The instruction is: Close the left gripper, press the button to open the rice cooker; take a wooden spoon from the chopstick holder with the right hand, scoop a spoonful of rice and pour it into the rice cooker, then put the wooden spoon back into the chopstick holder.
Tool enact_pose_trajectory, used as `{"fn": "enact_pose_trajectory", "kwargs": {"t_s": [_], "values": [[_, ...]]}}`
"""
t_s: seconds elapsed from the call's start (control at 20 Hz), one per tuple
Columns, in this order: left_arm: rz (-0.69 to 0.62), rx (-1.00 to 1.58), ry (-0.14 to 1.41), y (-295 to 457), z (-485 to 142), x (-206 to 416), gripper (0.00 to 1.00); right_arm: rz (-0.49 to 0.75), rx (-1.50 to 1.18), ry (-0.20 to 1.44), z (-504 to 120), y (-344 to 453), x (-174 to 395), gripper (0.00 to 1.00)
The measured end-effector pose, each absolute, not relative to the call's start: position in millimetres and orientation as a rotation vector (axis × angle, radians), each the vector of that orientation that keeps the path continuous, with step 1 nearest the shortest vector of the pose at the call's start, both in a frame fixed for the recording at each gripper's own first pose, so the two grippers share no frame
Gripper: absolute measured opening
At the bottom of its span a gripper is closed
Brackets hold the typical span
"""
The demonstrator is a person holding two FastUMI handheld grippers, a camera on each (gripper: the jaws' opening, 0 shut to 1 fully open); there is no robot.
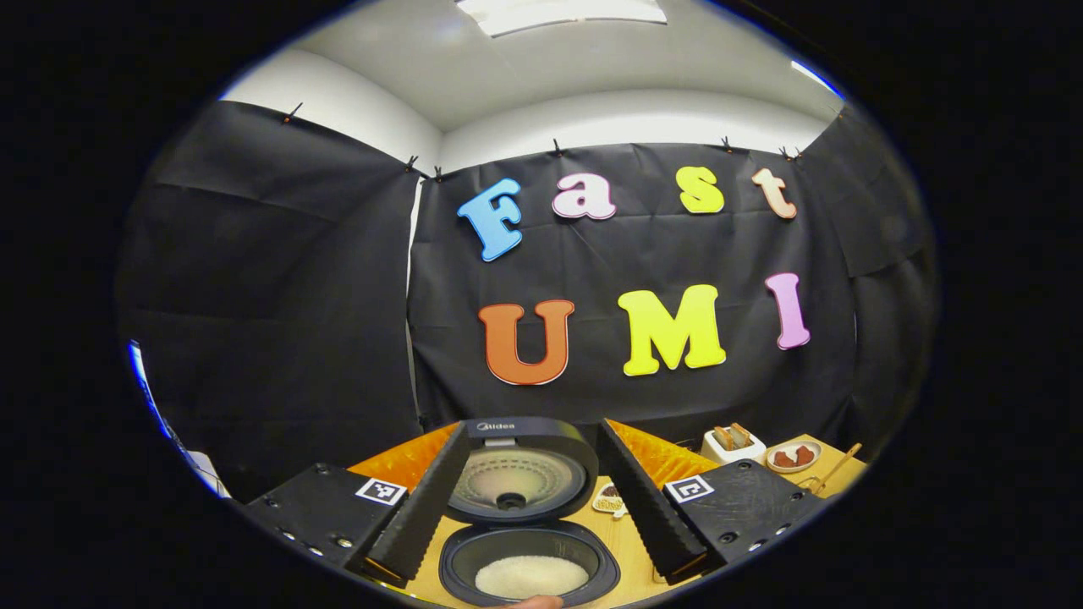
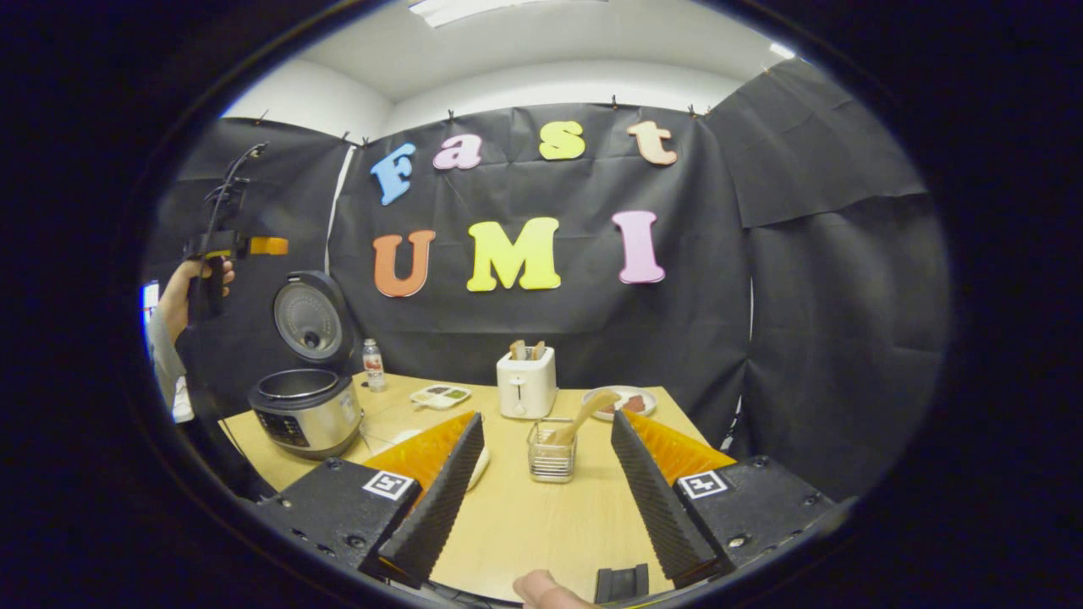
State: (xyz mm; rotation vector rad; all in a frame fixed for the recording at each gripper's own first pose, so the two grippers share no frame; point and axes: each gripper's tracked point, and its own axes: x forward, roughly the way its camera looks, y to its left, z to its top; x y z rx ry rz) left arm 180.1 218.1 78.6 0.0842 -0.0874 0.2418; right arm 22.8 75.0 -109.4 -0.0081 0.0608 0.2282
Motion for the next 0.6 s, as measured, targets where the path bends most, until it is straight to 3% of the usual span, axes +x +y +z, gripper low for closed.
{"fn": "enact_pose_trajectory", "kwargs": {"t_s": [0.05, 0.1, 0.6], "values": [[0.255, 0.08, -0.08, 227, 79, 195, 0.96, 0.228, -0.005, 0.051, -107, 74, 24, 1.0], [0.26, 0.076, -0.064, 233, 77, 209, 0.96, 0.222, -0.006, 0.045, -106, 72, 25, 0.95], [0.322, -0.052, 0.088, 292, 51, 306, 0.95, 0.213, 0.015, 0.079, -122, 64, 42, 0.95]]}}
